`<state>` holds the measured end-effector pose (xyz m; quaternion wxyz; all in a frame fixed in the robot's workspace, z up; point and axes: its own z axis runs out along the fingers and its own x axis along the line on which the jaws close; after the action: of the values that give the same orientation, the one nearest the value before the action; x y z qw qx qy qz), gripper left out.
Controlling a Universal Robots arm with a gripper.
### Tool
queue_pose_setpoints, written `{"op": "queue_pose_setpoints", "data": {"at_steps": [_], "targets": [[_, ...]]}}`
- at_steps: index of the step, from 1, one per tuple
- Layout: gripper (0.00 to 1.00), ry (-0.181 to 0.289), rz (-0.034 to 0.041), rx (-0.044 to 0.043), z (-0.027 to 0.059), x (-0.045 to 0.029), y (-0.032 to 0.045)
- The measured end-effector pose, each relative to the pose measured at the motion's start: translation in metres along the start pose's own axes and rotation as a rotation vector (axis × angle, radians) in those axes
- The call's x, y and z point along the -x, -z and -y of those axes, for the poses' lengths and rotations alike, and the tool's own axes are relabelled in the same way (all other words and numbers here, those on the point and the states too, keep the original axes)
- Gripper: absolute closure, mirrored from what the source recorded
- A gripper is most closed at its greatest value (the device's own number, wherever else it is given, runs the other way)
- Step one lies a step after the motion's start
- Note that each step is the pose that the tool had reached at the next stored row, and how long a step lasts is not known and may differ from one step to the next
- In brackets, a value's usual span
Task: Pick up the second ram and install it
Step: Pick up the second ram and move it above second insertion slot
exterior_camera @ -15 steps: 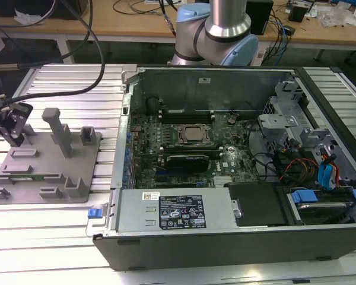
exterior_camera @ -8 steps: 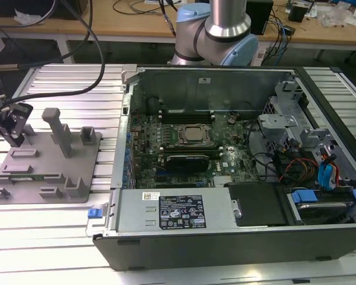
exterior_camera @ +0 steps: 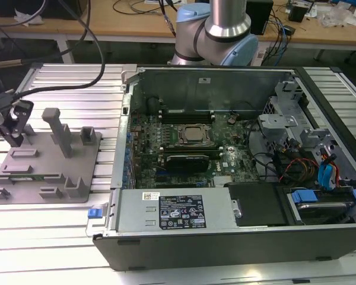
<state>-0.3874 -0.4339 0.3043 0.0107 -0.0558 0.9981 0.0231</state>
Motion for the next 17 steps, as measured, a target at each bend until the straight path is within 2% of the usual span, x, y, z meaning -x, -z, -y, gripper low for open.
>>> {"op": "queue_pose_setpoints", "data": {"at_steps": [6,8,13,17], "targets": [[0.92,0.157,-0.007,0.0038,0.0,0.0,-0.0002],[0.92,0.253,-0.0114,0.006,0.0,0.0,-0.0004],[0.92,0.441,-0.0198,0.0105,0.0001,0.0,-0.0013],[0.92,0.528,-0.0236,0.0127,0.0001,0.0,-0.002]]}}
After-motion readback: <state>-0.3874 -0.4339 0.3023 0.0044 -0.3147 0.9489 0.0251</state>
